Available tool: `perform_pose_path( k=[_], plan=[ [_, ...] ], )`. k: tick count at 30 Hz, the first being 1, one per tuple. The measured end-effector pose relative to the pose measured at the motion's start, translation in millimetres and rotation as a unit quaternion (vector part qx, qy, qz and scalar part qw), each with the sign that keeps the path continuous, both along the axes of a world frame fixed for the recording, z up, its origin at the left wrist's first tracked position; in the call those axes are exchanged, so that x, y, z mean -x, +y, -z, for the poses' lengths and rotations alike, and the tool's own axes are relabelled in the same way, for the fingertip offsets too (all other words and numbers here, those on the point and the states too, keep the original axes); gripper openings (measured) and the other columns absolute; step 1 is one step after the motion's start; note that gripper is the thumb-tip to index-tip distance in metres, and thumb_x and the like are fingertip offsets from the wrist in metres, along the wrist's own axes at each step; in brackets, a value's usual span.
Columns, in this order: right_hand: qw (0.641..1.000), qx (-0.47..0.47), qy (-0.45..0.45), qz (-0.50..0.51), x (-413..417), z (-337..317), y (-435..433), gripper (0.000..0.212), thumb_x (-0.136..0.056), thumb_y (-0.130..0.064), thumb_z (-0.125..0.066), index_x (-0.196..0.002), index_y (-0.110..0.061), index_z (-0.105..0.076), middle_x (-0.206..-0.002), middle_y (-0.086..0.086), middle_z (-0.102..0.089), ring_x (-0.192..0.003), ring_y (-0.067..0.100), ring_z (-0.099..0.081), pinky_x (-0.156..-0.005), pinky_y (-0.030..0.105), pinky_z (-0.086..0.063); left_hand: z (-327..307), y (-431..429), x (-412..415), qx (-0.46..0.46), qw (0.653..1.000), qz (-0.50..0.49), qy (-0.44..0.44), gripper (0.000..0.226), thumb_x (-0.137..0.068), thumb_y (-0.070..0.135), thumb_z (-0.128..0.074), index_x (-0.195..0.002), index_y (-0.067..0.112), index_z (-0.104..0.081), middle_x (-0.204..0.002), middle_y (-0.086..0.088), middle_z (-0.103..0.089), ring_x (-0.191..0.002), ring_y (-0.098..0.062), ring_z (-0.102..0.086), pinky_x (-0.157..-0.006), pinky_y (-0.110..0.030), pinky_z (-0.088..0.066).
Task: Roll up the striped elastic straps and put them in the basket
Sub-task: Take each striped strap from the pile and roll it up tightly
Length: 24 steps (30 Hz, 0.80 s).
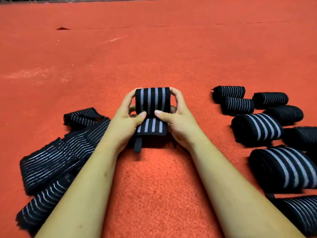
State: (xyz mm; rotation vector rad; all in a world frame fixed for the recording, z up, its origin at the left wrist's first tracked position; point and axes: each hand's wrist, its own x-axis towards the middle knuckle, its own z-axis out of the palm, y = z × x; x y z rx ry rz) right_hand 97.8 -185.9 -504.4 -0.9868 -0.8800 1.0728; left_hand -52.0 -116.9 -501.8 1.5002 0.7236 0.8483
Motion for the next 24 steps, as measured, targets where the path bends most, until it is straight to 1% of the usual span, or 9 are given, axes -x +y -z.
perform_pose_path(
  k=[4,6,9,11,14,16,20,22,24],
  plan=[
    [0.999,-0.011,-0.014,0.032,-3,1,2,0.062,-0.074,0.007,-0.06,-0.115,-0.037,-0.051,-0.099,0.019,-0.058,-0.089,0.03,-0.059,-0.085,0.053,-0.051,-1,-6,-6,0.106,0.994,0.029,0.009,0.029,-0.098,0.001,-0.052,-0.127,0.004,-0.054,-0.091,-0.015,-0.068,-0.063,-0.022,-0.066,-0.051,-0.025,-0.052],
    [0.999,-0.007,-0.036,0.039,-3,-1,1,0.061,-0.074,0.013,-0.057,-0.111,-0.036,-0.053,-0.096,0.015,-0.056,-0.086,0.027,-0.056,-0.077,0.048,-0.049,-5,-7,-7,0.126,0.992,0.026,-0.016,0.028,-0.095,-0.007,-0.046,-0.121,-0.001,-0.056,-0.083,-0.015,-0.067,-0.054,-0.022,-0.062,-0.044,-0.023,-0.047],
    [0.996,0.005,-0.068,0.063,-5,-3,-1,0.069,-0.072,0.025,-0.045,-0.102,-0.037,-0.053,-0.09,0.009,-0.055,-0.073,0.018,-0.055,-0.061,0.037,-0.047,-10,-7,-5,0.171,0.982,0.016,-0.081,0.042,-0.082,-0.006,-0.045,-0.122,0.003,-0.055,-0.086,-0.018,-0.067,-0.058,-0.028,-0.063,-0.049,-0.027,-0.05],
    [0.996,-0.007,-0.064,0.061,-6,-3,-1,0.07,-0.067,0.027,-0.038,-0.097,-0.035,-0.052,-0.081,0.005,-0.051,-0.063,0.015,-0.047,-0.054,0.035,-0.039,-14,-9,-4,0.209,0.969,0.041,-0.126,0.045,-0.076,0.012,-0.051,-0.12,0.005,-0.054,-0.089,-0.022,-0.067,-0.063,-0.033,-0.063,-0.056,-0.032,-0.053],
    [0.997,-0.027,-0.062,0.039,-8,-4,-2,0.07,-0.058,0.024,-0.029,-0.097,-0.03,-0.051,-0.076,0.006,-0.043,-0.06,0.02,-0.038,-0.058,0.04,-0.034,-15,-15,-8,0.197,0.971,0.058,-0.124,0.051,-0.09,0.056,-0.055,-0.113,0.011,-0.052,-0.087,-0.017,-0.069,-0.064,-0.027,-0.063,-0.057,-0.034,-0.054],
    [0.998,-0.038,-0.055,0.016,-5,-7,-5,0.062,-0.057,0.02,-0.03,-0.099,-0.022,-0.047,-0.08,0.008,-0.041,-0.057,0.016,-0.041,-0.053,0.03,-0.037,-12,-16,-13,0.149,0.984,0.017,-0.1,0.047,-0.087,0.058,-0.052,-0.11,0.016,-0.05,-0.079,-0.004,-0.069,-0.063,-0.019,-0.062,-0.057,-0.034,-0.05],
    [0.999,-0.029,0.026,-0.034,-1,-16,-7,0.039,-0.071,-0.006,-0.044,-0.106,-0.02,-0.054,-0.104,0.013,-0.049,-0.087,0.029,-0.046,-0.072,0.044,-0.043,-8,-16,-12,0.13,0.984,0.011,-0.125,0.039,-0.095,0.029,-0.057,-0.13,0.016,-0.044,-0.09,-0.006,-0.069,-0.071,-0.018,-0.062,-0.058,-0.029,-0.051],
    [0.997,-0.013,-0.077,0.022,-4,-16,-9,0.038,-0.084,-0.023,-0.05,-0.121,-0.026,-0.055,-0.118,0.006,-0.055,-0.102,0.024,-0.053,-0.09,0.043,-0.046,-7,-17,-12,0.131,0.982,0.036,-0.134,0.041,-0.099,0.016,-0.053,-0.138,0.019,-0.042,-0.101,-0.013,-0.068,-0.079,-0.022,-0.066,-0.066,-0.029,-0.054],
    [0.973,-0.014,-0.219,0.077,-10,-12,-11,0.055,-0.085,-0.029,-0.053,-0.139,-0.025,-0.045,-0.133,-0.001,-0.051,-0.117,0.012,-0.051,-0.104,0.027,-0.04,-5,-21,-17,0.119,0.984,0.039,-0.124,0.044,-0.1,0.006,-0.049,-0.14,0.021,-0.042,-0.105,-0.016,-0.068,-0.088,-0.025,-0.069,-0.077,-0.032,-0.057]
  ],
)
